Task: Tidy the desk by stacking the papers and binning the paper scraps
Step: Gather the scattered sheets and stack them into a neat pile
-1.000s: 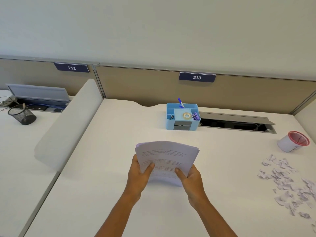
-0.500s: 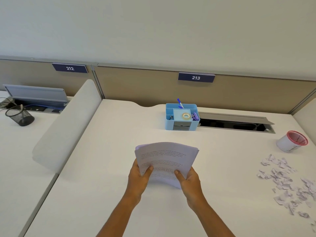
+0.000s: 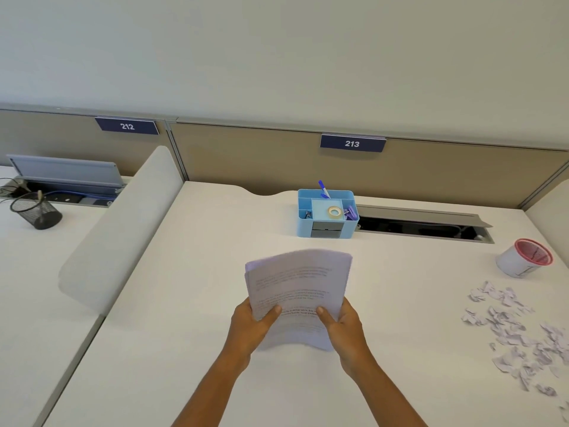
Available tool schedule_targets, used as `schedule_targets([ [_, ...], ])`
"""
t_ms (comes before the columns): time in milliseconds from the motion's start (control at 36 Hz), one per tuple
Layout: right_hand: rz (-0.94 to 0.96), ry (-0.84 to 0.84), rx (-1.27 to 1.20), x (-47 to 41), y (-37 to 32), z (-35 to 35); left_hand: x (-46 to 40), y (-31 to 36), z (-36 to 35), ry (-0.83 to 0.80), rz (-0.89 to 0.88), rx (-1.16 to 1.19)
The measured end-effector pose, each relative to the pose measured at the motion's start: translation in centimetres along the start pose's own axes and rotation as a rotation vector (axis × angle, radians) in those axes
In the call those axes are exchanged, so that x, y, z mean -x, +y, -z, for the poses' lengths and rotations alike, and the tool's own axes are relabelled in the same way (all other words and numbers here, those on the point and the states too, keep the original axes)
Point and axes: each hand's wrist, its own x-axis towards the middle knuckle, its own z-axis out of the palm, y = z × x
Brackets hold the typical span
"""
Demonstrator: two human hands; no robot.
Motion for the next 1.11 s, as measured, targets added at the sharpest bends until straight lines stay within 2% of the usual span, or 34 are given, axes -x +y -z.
schedule_targets([
  [194,-0.044,-0.152,0.098,-1.1,-1.7,1.3,0.1,0.4,0.9,-0.011,0.027,-0.02],
  [333,-0.138,-0.345,-0.006,-0.9,-1.9,3.2,0.4,-0.2,2.5,0.076,0.059,0.142],
  [444,-0.208,-0.396,-0.145,-0.5,-0.6,4.2,0.5,-0.3,3.4,0.192,0.068,0.348],
  [556,-0.256,-0.384,-0.369,0.3,0.6,3.4,1.1,0.0,3.2,0.231,0.065,0.548],
  [694,-0.244,-0.321,-0.426,1.9,0.9,0.1,1.9,0.2,1.4,0.242,0.092,0.676],
  [861,-0.209,-0.168,-0.342,2.2,0.2,-0.8,2.9,0.3,0.8,0.19,0.103,0.686],
  [972,-0.187,-0.132,-0.215,1.7,-0.5,1.4,2.1,-0.1,3.3,0.239,0.105,0.737],
  [1028,-0.173,-0.132,-0.151,1.4,-0.8,2.8,1.6,-0.6,5.3,0.256,0.108,0.7],
  [1111,-0.161,-0.16,-0.069,1.1,-1.3,4.7,1.2,-1.3,8.1,0.187,0.139,0.464],
])
